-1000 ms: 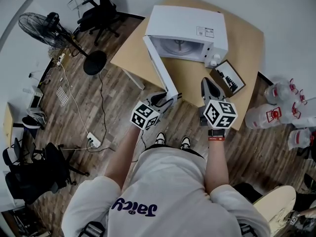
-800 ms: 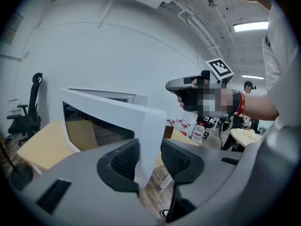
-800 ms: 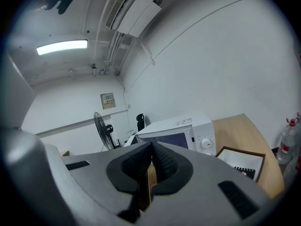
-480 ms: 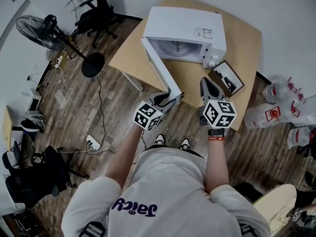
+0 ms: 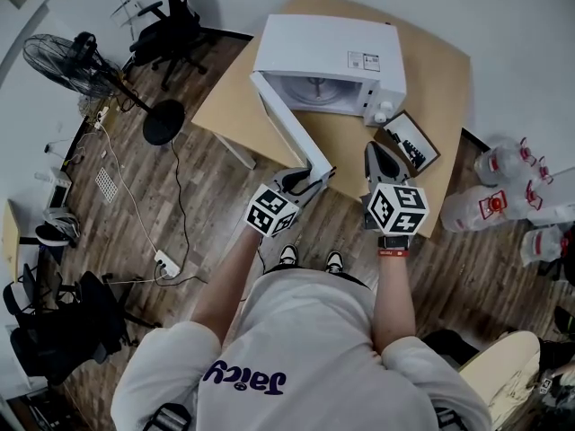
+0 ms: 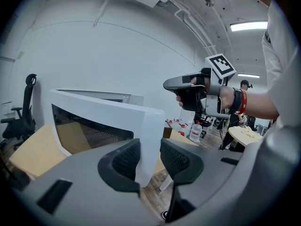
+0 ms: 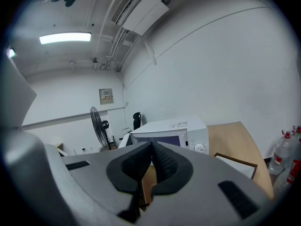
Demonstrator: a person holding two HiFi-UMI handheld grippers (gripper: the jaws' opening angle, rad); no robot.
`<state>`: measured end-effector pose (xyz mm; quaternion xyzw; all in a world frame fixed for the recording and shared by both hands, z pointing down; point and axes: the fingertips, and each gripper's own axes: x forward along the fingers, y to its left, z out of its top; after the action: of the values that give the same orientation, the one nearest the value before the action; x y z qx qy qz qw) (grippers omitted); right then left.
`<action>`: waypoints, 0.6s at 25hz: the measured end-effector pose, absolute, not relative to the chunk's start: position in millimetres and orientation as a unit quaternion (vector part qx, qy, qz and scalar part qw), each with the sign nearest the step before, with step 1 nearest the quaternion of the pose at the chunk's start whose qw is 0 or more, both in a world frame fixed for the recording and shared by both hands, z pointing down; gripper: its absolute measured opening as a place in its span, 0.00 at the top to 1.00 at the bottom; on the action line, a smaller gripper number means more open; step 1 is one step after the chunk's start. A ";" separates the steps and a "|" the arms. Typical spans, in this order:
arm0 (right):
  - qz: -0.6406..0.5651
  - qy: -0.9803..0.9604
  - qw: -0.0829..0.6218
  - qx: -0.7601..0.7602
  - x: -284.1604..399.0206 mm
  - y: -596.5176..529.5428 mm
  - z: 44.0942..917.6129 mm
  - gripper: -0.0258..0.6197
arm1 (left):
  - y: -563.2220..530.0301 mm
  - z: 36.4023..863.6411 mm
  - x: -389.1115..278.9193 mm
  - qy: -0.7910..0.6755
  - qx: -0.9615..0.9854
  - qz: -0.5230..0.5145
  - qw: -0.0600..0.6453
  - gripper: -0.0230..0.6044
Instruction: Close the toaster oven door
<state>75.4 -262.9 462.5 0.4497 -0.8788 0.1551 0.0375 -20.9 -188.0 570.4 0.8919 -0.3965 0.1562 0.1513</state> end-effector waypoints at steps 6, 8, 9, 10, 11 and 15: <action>0.155 -0.875 0.040 0.456 81.6 -268.8 464.7 0.94 | -196.7 571.0 -13.3 -0.392 0.894 0.154 0.152 0.73; 0.155 -0.874 0.040 0.458 83.9 -271.4 464.8 0.94 | -200.2 571.0 -10.6 -0.390 0.895 0.153 0.152 0.73; 0.155 -0.874 0.040 0.459 85.1 -272.6 464.7 0.94 | -201.8 571.0 -9.3 -0.389 0.896 0.152 0.152 0.73; 0.155 -0.873 0.040 0.460 86.2 -273.7 464.7 0.94 | -203.2 571.1 -8.0 -0.389 0.896 0.152 0.152 0.73; 0.155 -0.873 0.040 0.461 87.4 -274.5 464.6 0.94 | -204.5 571.3 -6.7 -0.388 0.896 0.151 0.153 0.73; 0.155 -0.871 0.038 0.465 90.6 -277.3 464.6 0.94 | -210.6 571.5 -2.3 -0.388 0.896 0.148 0.155 0.73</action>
<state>90.6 -277.3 464.6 0.4646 -0.8711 0.1548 0.0385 -2.3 -210.6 571.5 0.8964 -0.3884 0.1476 0.1546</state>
